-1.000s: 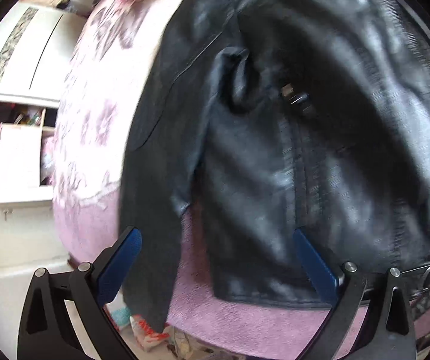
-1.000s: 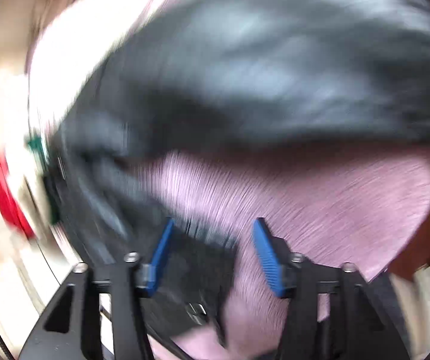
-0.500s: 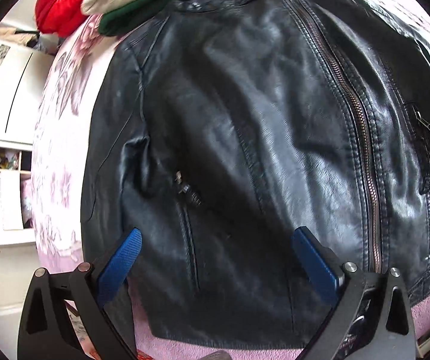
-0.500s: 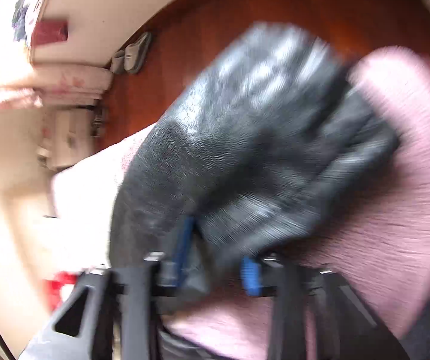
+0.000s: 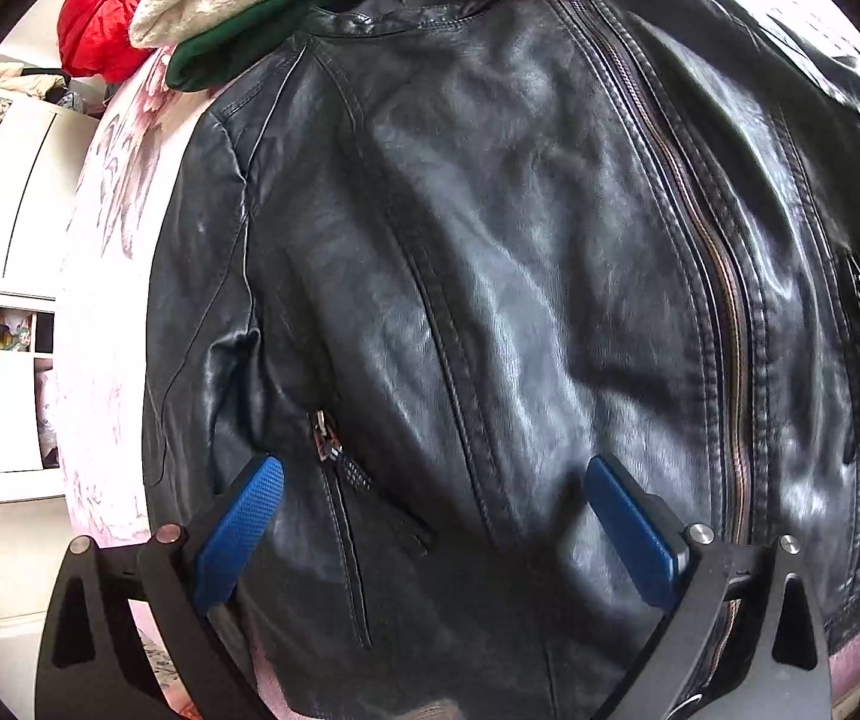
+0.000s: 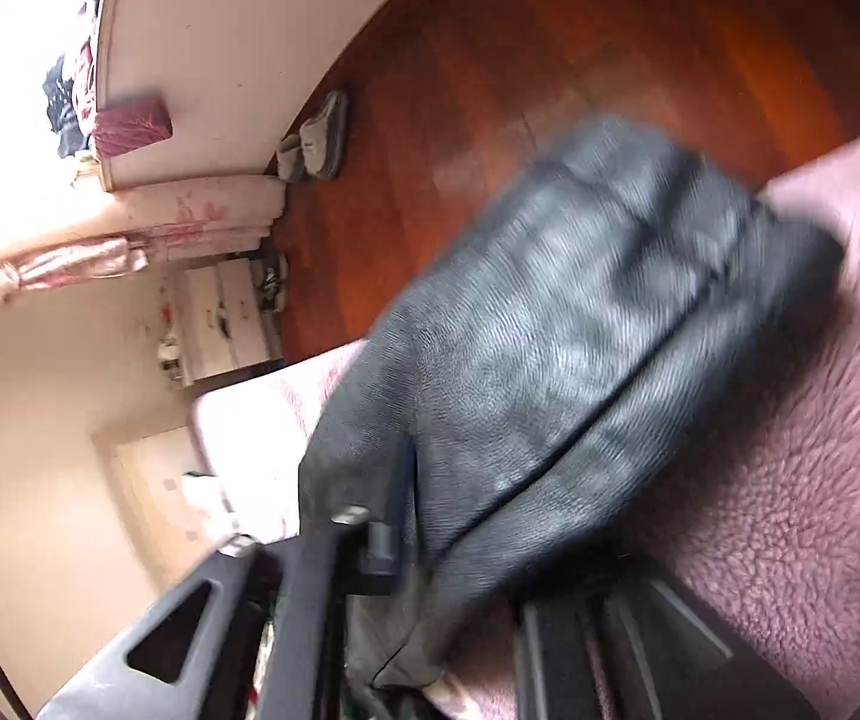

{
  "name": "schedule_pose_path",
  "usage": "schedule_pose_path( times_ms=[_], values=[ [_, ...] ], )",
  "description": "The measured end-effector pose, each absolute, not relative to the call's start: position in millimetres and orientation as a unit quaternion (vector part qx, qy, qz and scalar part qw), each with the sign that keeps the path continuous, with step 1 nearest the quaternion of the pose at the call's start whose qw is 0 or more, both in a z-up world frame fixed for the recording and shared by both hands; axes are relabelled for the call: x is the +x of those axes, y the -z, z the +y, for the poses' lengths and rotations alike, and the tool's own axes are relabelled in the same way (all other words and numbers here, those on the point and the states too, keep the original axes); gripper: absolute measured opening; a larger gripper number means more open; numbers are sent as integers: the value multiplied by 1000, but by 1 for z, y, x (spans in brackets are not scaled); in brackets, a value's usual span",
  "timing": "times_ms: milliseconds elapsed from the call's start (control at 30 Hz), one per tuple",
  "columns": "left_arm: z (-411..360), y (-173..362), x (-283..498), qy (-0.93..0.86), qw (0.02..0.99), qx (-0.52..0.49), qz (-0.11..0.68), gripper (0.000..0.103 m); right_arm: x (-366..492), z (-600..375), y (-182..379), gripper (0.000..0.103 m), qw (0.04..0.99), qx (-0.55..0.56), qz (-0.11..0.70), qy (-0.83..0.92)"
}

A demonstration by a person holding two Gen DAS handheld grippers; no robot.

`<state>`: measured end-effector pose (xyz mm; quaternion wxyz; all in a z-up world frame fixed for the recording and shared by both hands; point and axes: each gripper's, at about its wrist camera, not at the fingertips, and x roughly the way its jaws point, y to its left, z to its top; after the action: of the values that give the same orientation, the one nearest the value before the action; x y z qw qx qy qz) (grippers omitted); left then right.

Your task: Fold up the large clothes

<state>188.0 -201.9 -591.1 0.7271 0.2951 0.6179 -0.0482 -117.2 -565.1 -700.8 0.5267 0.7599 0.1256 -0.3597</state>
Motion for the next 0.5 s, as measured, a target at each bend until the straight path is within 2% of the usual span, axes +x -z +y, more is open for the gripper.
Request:
schedule_pose_path(
  times_ms=[133, 233, 400, 500],
  values=[
    [-197, 591, 199, 44, 731, 285, 618, 103, -108, -581, 656, 5, 558, 719, 136, 391],
    [-187, 588, 203, 34, 735, 271, 621, 103, -79, -590, 606, 5, 624, 661, 166, 382],
    [-148, 577, 211, 12, 744, 237, 625, 103, 32, -554, 509, 5, 756, 502, 263, 329],
    [-113, 573, 215, -10, 745, 217, 631, 103, 108, -488, 468, 5, 816, 404, 320, 263]
  ],
)
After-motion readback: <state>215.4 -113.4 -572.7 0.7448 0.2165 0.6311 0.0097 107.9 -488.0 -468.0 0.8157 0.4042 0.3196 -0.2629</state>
